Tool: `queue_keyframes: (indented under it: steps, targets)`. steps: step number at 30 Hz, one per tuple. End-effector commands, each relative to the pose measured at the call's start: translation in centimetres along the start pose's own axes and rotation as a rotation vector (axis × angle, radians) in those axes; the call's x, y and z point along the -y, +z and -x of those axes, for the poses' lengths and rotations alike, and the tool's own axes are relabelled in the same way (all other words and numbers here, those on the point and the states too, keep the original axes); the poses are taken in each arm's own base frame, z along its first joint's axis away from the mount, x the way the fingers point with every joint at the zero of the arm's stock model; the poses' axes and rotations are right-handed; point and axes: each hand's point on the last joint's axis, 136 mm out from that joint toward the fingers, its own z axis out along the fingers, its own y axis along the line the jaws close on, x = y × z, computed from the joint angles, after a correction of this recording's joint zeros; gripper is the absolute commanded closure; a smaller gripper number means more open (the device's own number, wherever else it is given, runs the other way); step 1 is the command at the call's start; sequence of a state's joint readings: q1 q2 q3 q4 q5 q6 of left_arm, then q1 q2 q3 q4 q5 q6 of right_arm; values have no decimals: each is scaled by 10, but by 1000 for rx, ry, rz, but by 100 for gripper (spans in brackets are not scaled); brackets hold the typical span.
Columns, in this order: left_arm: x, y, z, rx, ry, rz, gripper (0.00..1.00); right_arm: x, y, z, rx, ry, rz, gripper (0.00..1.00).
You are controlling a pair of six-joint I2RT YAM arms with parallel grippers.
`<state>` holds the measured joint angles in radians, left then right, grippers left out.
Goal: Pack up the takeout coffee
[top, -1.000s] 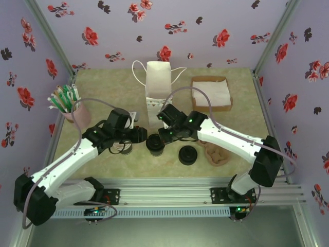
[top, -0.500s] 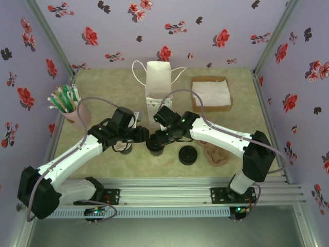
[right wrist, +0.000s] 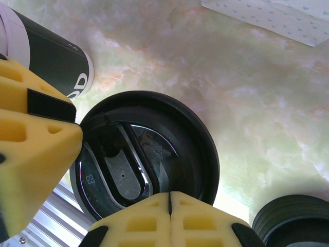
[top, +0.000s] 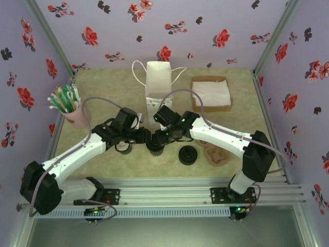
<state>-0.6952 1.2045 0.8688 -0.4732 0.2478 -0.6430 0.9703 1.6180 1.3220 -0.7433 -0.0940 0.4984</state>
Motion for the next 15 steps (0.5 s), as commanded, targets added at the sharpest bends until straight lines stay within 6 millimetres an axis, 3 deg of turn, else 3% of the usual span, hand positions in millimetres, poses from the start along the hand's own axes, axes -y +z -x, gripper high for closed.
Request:
queue_keyframes:
  steps: [1, 10, 15]
  targets:
    - [2, 6, -2, -9, 28, -8, 77, -3, -3, -2, -23, -9, -8, 95]
    - [0, 10, -6, -27, 20, -1, 80, -3, 1, -3, -34, -10, -8, 95]
    - [2, 1, -4, -10, 18, -5, 76, -5, -8, 0, -16, -12, -11, 91]
